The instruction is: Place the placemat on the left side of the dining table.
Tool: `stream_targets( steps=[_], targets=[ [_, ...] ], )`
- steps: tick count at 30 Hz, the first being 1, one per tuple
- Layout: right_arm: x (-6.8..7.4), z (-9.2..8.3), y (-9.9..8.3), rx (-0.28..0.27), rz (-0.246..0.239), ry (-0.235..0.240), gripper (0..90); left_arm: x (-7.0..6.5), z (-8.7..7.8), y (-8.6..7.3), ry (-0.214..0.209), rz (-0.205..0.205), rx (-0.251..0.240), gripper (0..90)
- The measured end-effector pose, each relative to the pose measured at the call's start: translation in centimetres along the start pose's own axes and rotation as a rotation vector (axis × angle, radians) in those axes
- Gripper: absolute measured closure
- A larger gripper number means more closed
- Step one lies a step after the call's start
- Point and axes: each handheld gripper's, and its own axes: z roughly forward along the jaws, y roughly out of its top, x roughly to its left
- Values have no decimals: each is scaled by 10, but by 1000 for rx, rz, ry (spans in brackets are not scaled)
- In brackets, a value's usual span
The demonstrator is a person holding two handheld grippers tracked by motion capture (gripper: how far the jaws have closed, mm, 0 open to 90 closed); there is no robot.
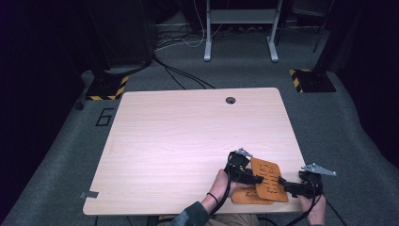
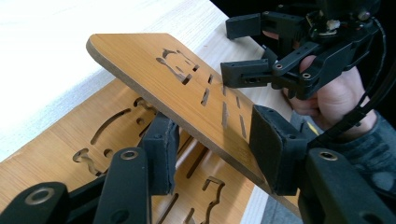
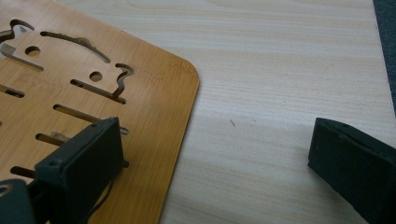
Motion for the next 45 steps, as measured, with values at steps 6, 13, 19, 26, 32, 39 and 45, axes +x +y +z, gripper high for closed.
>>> stream_targets(
  steps=[6, 13, 19, 26, 32, 39, 45],
  targets=[
    [0, 0, 0, 0, 2, 0, 18, 2, -1, 2, -20, -18, -1, 553],
    [-1, 0, 0, -6, 10, 3, 16, 1, -2, 6, -28, -28, -2, 576],
    [-2, 0, 0, -7, 16, 0, 17, 1, -1, 12, -20, -40, 16, 587],
    [-2, 0, 0, -11, 20, -4, 16, 5, 6, 16, -55, -64, 37, 626],
    [-3, -1, -1, -18, 37, -5, 0, 10, 5, 20, -54, -106, -7, 693],
    [-6, -6, -4, -68, 61, -2, 0, 17, 2, 24, -98, -166, -68, 791],
    [-11, -11, -7, -125, 114, -10, 0, 21, -5, 28, -152, -202, -118, 861]
  ],
)
